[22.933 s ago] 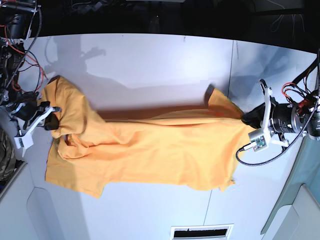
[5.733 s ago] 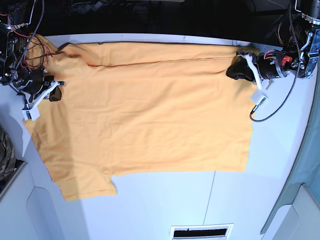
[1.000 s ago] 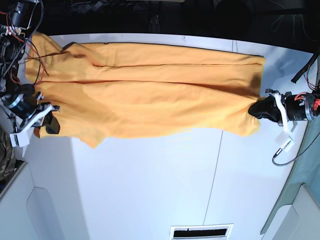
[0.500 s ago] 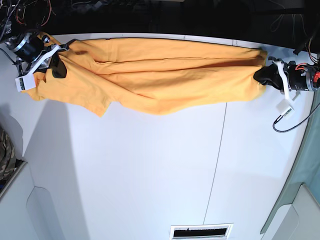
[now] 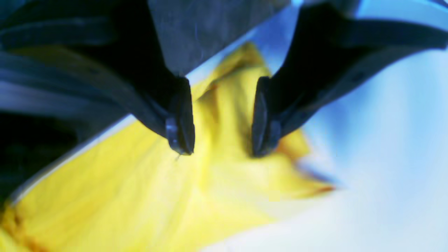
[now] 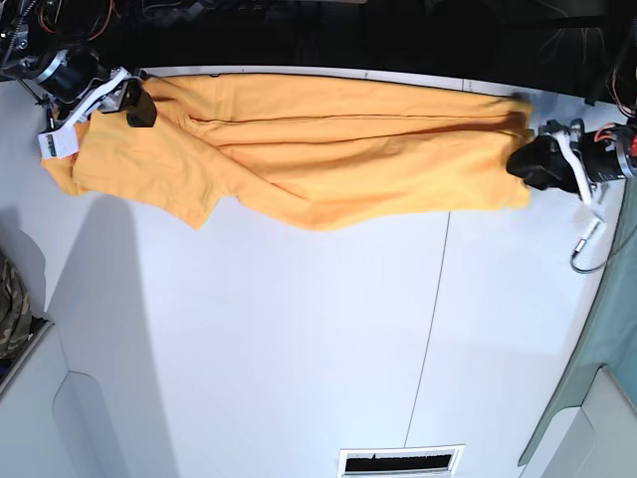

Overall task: Layout the t-shirt on the table in an organized manner, then fold the t-shirt properly
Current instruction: 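Grasp the shirt ends with both grippers and fold the shirt lengthwise again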

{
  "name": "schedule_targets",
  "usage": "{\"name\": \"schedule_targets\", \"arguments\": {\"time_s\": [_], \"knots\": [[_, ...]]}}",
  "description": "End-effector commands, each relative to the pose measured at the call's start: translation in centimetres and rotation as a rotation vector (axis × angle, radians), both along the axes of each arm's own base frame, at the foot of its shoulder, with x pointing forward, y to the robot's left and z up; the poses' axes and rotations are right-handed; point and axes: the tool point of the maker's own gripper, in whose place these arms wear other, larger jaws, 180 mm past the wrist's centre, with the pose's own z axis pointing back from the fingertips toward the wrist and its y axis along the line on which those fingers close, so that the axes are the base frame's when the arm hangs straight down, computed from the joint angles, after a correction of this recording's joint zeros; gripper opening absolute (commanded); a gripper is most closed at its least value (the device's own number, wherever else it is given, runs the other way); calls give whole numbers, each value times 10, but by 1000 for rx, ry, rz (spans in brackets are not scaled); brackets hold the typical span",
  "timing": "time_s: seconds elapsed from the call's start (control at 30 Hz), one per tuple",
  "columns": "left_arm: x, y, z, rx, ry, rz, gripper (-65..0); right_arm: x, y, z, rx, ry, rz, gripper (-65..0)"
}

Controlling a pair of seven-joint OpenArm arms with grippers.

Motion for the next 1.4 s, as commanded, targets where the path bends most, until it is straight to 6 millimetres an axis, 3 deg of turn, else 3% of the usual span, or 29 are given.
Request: {"name": "schedule_targets", "arguments": {"time_s": [0.0, 0.17, 0.33, 0.4, 0.47, 0.5, 0.73, 0.87, 0.97, 1.17, 1.37], "knots": [[9, 10, 16, -2, -42, 13, -347, 5, -6, 15, -5, -53, -11, -351], [16, 32, 36, -15, -87, 89, -347, 10, -24, 53, -77, -155, -35, -351], [16, 28, 36, -48, -94, 104, -347, 31, -21, 96, -91, -344, -75, -360], [16, 21, 33, -68, -95, 111, -346, 41, -18, 100, -84, -387, -95, -467], [14, 17, 26, -69, -94, 117, -331, 47, -14, 87, -114, -357, -84, -635], [14, 16, 23, -59, -93, 119, -314, 49, -12, 76, -126, -330, -74, -650], [3, 32, -18, 20, -18, 250, -288, 28, -3, -20, -89, -108, -64, -650], [-10, 24, -37, -12, 39, 274, -288, 15, -4, -52, -45, -32, -105, -650], [-22, 19, -50, -33, 75, 296, -288, 11, -4, -59, -36, -10, -112, -650], [-31, 22, -66, -19, 95, 321, -289, 17, -1, -54, 0, -30, -125, -650], [-39, -23, -66, -143, 134, 190, -290, 26, 0, -50, 4, -46, -122, -650]]}}
